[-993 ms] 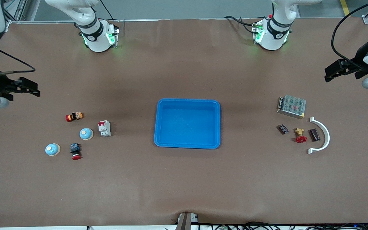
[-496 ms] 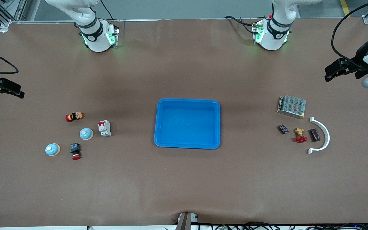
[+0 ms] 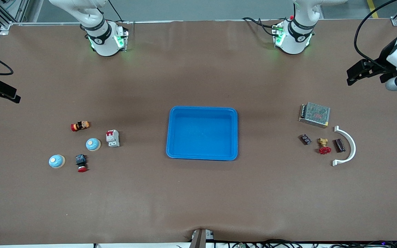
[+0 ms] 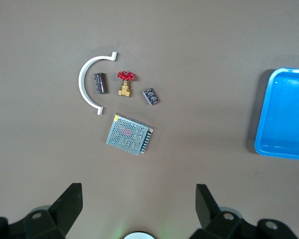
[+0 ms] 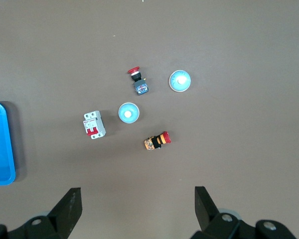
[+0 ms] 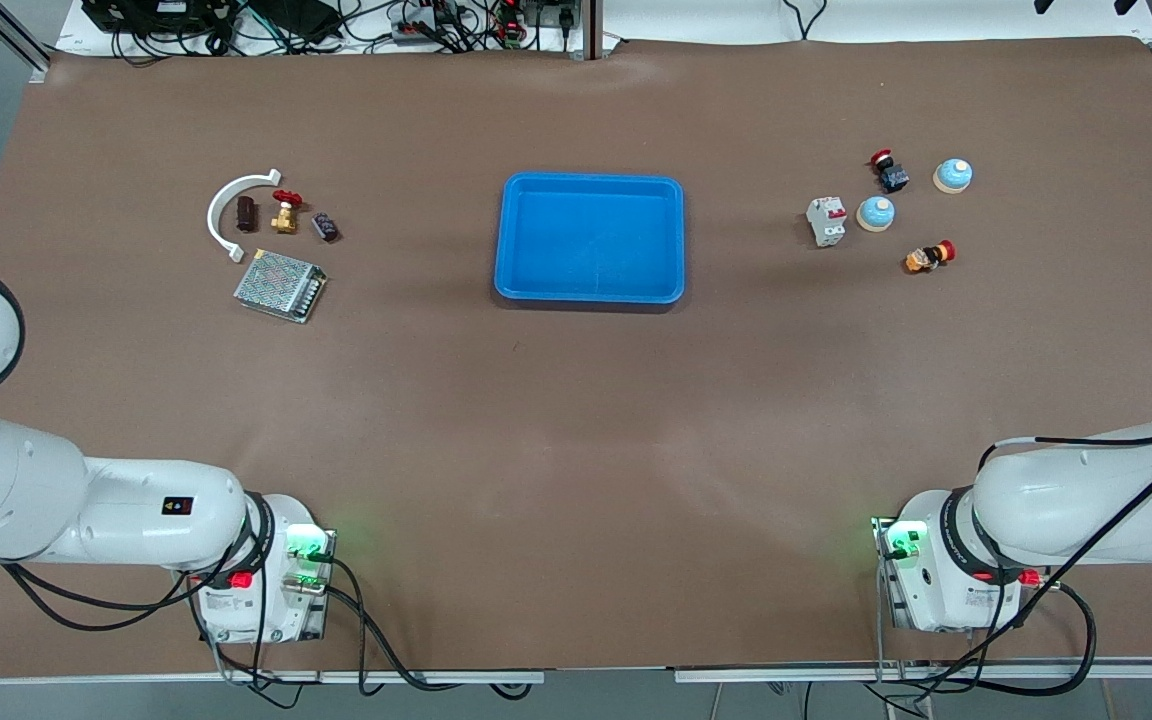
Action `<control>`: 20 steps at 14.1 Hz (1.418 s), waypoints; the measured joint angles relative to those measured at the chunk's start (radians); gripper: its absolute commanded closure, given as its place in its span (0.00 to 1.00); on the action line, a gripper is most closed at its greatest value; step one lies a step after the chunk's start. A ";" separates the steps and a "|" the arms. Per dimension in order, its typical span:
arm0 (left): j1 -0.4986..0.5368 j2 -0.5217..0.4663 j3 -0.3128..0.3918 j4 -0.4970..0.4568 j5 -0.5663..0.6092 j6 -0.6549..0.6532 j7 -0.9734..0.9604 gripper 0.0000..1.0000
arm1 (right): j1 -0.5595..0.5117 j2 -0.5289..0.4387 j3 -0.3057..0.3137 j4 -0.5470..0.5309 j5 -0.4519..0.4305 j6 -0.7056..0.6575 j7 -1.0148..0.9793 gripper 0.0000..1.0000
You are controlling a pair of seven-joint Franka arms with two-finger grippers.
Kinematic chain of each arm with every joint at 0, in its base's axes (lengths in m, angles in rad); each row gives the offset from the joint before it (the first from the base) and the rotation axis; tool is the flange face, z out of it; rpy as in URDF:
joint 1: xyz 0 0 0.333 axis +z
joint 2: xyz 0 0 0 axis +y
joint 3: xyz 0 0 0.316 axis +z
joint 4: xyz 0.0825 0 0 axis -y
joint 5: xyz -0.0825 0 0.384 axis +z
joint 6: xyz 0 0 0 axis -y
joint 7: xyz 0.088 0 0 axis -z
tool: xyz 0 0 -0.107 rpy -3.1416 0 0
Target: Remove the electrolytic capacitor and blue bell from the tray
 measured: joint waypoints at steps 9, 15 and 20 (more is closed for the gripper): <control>0.001 -0.009 0.000 -0.011 0.000 0.000 0.000 0.00 | -0.001 0.000 -0.007 0.037 -0.001 0.000 -0.024 0.00; 0.002 -0.009 0.000 -0.011 0.000 0.000 0.000 0.00 | -0.001 0.000 -0.003 0.037 -0.001 0.002 -0.028 0.00; 0.002 -0.009 0.000 -0.011 0.000 0.000 0.000 0.00 | 0.002 0.000 -0.001 0.037 -0.001 0.002 -0.031 0.00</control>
